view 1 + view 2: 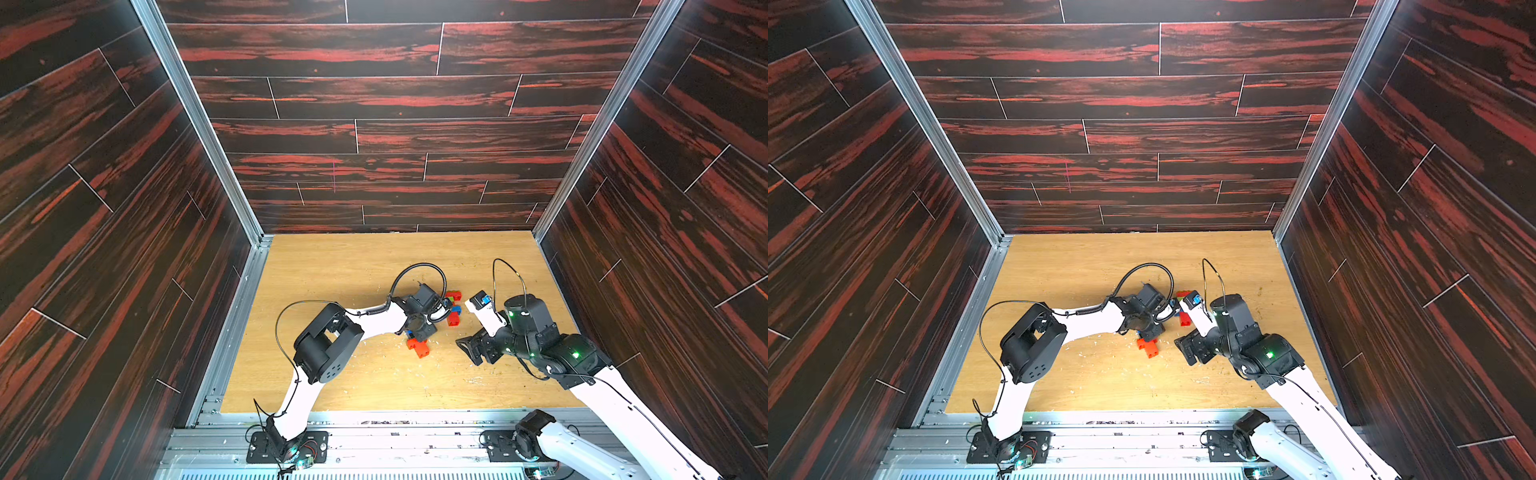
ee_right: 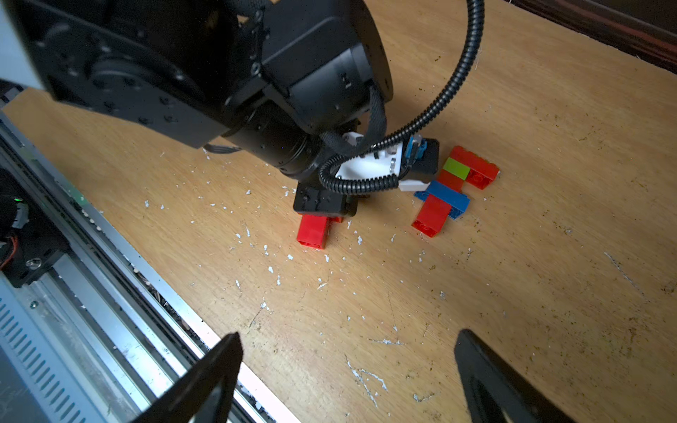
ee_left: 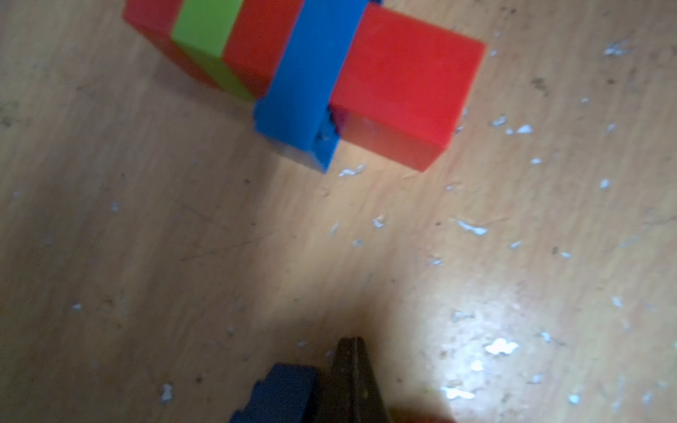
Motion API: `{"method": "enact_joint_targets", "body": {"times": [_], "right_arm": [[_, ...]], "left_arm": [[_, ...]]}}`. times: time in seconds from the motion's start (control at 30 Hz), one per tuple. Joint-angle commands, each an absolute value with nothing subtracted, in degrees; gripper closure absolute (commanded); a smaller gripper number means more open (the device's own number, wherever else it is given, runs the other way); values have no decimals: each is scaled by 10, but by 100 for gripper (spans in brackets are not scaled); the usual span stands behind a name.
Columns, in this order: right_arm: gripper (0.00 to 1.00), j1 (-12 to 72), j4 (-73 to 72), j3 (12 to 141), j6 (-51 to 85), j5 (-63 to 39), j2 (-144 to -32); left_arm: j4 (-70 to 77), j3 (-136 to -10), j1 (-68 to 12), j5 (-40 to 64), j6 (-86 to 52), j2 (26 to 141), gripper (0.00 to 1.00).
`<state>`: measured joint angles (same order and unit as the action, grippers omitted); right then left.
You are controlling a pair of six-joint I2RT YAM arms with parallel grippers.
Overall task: Assemble the letter f with lego
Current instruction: Adjust the lego brick at the center of the board.
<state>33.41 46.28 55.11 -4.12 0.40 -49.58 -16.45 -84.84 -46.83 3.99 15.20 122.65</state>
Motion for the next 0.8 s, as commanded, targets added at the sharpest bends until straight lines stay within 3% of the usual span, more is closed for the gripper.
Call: {"method": "enact_joint_targets", "body": {"times": [0.0, 0.3, 0.77], "right_arm": [[6, 333, 465, 566, -48, -9, -501], [6, 333, 453, 564, -50, -21, -508], [6, 333, 446, 577, -71, -29, -528]], "left_arm": [[-183, -868, -467, 39, 170, 1221, 100], [-173, -849, -473, 15, 151, 1111, 100], [-161, -633, -518, -42, 9, 899, 100]]}}
